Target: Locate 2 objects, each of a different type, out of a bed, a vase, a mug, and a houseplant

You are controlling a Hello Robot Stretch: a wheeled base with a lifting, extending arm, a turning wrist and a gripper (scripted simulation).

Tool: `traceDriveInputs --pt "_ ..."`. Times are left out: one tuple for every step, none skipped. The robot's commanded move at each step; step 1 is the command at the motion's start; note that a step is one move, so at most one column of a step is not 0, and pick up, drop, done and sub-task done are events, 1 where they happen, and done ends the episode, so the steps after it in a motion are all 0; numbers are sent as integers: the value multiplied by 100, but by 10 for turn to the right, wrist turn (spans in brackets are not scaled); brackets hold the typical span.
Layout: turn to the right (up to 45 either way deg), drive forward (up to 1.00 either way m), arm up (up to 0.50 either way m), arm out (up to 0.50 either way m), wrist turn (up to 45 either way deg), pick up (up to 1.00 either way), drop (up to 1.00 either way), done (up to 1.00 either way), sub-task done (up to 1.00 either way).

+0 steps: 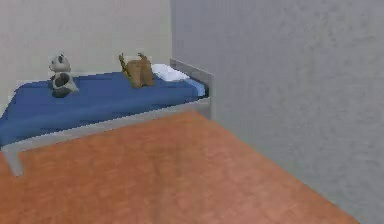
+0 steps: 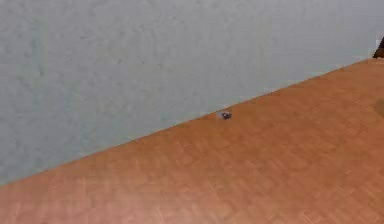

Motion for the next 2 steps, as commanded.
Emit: traceDriveInputs --pt "-300 0 0 0 0 0 0 0 0" --pt "0 100 0 0 0 0 0 0 0"
